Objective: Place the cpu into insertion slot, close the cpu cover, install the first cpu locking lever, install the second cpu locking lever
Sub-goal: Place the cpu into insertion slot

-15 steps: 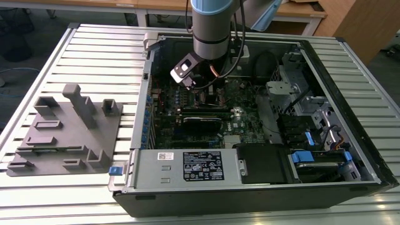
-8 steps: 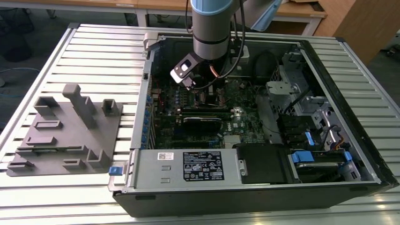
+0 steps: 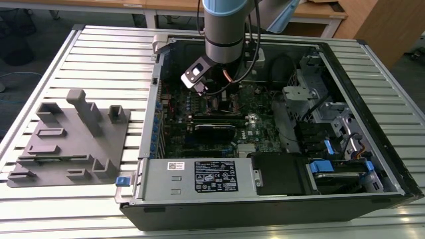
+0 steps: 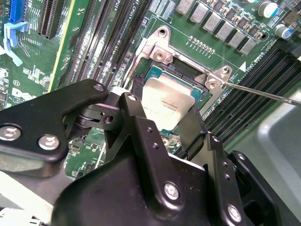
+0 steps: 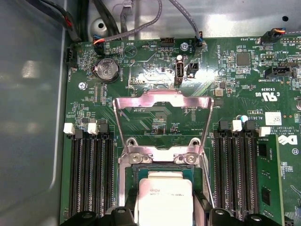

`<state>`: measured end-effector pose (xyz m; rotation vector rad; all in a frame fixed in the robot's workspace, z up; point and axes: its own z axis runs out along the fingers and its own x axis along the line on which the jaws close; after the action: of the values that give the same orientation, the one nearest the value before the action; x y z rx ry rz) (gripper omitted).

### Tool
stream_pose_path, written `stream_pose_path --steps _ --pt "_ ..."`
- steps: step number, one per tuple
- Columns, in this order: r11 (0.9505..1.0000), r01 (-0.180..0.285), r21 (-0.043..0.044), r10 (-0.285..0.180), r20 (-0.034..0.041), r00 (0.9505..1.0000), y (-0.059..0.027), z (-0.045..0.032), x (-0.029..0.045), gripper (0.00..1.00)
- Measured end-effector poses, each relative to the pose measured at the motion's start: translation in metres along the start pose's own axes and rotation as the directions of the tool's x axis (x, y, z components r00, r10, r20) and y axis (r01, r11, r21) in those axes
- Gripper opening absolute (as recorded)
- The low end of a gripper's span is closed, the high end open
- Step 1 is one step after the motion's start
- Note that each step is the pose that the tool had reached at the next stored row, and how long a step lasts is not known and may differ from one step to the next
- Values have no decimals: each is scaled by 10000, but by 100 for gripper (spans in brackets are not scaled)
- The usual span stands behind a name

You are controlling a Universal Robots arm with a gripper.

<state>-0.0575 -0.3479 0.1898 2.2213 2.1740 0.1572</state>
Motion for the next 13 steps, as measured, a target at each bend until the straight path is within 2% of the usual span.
stream_pose_path --steps 13 --pt "10000 -1 -5 1 -17 10000 6 -30 7 54"
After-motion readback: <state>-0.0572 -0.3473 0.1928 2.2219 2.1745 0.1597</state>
